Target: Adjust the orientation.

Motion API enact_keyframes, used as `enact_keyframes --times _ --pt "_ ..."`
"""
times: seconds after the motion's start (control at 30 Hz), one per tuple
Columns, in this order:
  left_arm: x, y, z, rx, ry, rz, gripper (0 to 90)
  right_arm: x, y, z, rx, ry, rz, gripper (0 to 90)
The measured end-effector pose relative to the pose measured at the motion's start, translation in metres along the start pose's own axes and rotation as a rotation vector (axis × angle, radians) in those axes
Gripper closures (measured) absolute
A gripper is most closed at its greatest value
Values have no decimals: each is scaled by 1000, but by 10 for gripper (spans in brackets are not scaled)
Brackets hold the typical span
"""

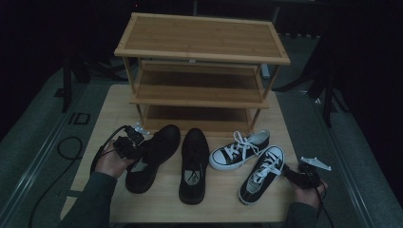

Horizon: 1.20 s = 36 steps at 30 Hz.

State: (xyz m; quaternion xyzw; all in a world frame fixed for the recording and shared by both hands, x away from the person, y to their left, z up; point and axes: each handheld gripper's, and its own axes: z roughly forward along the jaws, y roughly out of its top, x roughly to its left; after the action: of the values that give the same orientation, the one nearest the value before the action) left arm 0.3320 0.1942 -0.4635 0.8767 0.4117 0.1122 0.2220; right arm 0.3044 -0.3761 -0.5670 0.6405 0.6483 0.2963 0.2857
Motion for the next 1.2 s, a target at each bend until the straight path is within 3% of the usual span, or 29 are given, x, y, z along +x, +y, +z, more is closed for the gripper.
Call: enact_keyframes --times 0.13,0.33,0.53,0.73,0.87,1.2 --pt "-3 3 -7 -52 -46 1 897 0 0 0 0 0 0 315" --pt "-14 10 -19 -94 -43 24 869 0 0 0 0 0 0 314" --pt "-28 19 -30 -151 -99 46 844 0 0 0 0 0 1 314" --pt "-50 33 -23 -137 -138 103 826 0 0 0 0 -1 2 315" --pt "-67 44 -17 -129 -163 145 759 0 0 0 0 -1 2 314" --pt "-89 61 -2 -120 -185 153 581 0 0 0 0 -1 3 315"
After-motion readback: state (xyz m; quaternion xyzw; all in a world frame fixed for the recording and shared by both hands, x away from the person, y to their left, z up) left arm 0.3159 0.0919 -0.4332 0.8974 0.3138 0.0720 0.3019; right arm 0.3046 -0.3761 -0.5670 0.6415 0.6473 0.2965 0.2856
